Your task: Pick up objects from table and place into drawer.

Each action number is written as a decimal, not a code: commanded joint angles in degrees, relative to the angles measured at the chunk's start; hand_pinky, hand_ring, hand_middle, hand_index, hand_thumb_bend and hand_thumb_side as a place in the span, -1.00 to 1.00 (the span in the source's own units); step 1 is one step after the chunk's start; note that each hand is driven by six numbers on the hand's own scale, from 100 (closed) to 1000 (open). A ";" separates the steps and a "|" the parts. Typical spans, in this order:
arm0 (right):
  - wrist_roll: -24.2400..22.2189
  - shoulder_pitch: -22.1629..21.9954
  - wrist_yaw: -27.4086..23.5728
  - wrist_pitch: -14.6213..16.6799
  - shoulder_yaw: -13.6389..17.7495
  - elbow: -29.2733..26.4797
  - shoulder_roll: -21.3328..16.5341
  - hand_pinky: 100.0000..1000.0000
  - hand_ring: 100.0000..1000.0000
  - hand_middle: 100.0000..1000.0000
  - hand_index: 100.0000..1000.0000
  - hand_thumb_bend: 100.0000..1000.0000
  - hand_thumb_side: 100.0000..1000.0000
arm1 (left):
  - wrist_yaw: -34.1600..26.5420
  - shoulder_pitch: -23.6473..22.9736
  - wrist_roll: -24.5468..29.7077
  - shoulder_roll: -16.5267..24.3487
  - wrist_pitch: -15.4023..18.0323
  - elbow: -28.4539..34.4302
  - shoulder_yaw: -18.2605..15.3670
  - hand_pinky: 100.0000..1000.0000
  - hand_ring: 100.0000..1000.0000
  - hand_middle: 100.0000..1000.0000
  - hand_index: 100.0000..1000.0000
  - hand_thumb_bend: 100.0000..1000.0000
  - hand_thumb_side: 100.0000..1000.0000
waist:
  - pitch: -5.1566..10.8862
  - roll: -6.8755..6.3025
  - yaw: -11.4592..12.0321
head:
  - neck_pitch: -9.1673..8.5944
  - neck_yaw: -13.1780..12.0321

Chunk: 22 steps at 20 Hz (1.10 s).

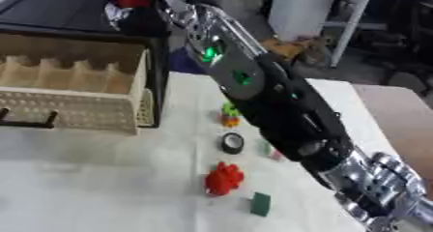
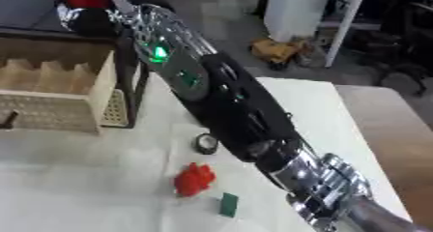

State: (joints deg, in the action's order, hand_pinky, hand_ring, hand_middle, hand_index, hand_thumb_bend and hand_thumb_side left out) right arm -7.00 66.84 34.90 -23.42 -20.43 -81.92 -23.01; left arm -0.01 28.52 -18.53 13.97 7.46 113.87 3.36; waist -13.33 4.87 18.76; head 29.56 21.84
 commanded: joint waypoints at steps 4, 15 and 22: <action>0.59 0.84 -2.63 -1.38 0.94 -3.17 -1.75 -0.36 -0.07 -0.25 0.14 -1.00 -0.15 | -0.04 1.00 0.12 0.23 -0.01 0.72 -0.09 0.12 0.02 0.16 0.58 -1.00 1.00 | 0.82 -0.34 0.02 | -0.91 0.53; 2.05 0.66 -6.92 -0.84 -1.61 -9.93 -1.96 -0.35 -0.06 -0.25 0.13 -1.00 -0.15 | -0.16 0.91 0.14 -0.10 -0.28 0.72 -0.08 0.11 0.02 0.16 0.56 -1.00 1.00 | 1.23 -0.10 0.84 | -0.83 2.41; 3.37 -0.38 -7.69 -0.89 -1.74 -10.04 -0.66 -0.36 -0.07 -0.26 0.14 -1.00 -0.16 | 0.07 0.83 -1.10 -0.34 0.72 0.72 -0.71 0.09 0.01 0.14 0.52 -1.00 1.00 | 1.29 -0.04 2.15 | -1.17 3.65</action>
State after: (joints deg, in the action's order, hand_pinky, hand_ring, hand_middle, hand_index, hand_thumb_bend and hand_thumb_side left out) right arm -4.13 65.54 27.54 -24.34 -22.64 -91.38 -23.34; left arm -0.16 28.73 -19.16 13.44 7.90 113.87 3.26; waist -13.17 5.32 20.92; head 29.09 25.07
